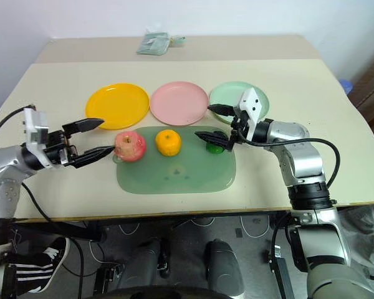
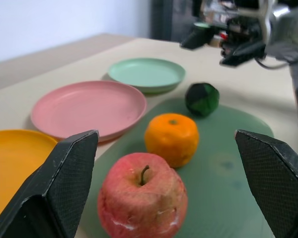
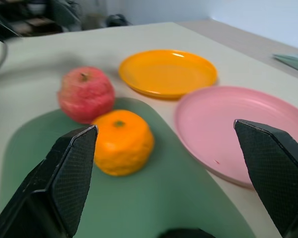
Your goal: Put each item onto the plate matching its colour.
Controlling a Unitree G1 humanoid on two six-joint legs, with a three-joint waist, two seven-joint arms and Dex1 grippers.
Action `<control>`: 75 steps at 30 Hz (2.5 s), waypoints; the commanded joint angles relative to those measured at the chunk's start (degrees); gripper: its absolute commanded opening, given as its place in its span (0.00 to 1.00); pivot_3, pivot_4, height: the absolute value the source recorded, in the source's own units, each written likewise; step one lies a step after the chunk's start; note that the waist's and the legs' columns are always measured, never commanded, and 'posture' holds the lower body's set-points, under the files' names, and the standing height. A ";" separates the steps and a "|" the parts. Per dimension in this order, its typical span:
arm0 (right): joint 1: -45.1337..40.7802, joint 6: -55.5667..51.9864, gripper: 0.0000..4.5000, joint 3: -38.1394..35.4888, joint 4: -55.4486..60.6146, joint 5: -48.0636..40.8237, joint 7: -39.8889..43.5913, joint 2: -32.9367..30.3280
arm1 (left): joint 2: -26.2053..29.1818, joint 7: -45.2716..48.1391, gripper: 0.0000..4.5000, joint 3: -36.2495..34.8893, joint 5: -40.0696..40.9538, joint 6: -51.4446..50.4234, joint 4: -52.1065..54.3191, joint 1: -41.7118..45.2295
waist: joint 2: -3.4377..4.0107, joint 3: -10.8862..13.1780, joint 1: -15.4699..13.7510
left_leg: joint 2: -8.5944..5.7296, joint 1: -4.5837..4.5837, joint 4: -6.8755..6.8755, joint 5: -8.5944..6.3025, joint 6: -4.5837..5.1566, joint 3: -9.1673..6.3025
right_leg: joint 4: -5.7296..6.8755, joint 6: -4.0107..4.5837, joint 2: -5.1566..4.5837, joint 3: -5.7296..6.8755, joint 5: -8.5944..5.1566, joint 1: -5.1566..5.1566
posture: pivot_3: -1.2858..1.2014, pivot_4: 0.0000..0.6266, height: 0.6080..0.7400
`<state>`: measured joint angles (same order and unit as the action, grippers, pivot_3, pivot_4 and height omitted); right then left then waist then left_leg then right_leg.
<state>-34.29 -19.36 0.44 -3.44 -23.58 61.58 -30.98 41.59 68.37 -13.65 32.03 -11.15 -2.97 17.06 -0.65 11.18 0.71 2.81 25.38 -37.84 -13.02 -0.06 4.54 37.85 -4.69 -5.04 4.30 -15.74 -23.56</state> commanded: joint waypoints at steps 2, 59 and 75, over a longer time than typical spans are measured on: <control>2.01 -2.44 0.99 -0.30 6.70 -1.70 0.89 -2.16 | -3.06 -0.39 1.00 2.72 -3.67 6.07 -3.36 2.98 | -0.01 0.00 -0.39 | -0.01 0.03 -0.03 0.00 0.01 -0.01 | -0.02 -0.01 -0.01 -0.01 0.00 0.01 | 0.52 0.24 1.00; -1.14 2.73 1.00 -2.89 7.88 -0.67 -17.44 6.17 | -16.92 -40.16 0.72 -0.03 -18.78 23.69 -59.72 42.36 | -0.09 0.00 -0.13 | -0.13 0.07 -0.15 -0.01 0.04 0.01 | 0.01 -0.04 0.03 0.00 0.03 0.02 | 0.52 0.24 1.00; 0.45 1.96 1.00 -1.82 8.24 0.17 -14.54 4.12 | -14.67 -31.25 1.00 1.77 -18.77 24.80 -51.75 39.97 | -0.09 0.00 -0.12 | -0.13 0.07 -0.14 0.00 0.03 0.02 | 0.01 -0.04 0.03 0.00 0.02 0.02 | 0.52 0.24 1.00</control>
<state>-33.66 -18.42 -0.86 2.92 -23.33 46.60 -25.99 25.76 32.63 -12.06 11.88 13.93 -60.08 57.39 -0.73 11.18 0.60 2.68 25.45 -37.98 -13.03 -0.03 4.57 37.86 -4.73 -5.00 4.31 -15.72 -23.55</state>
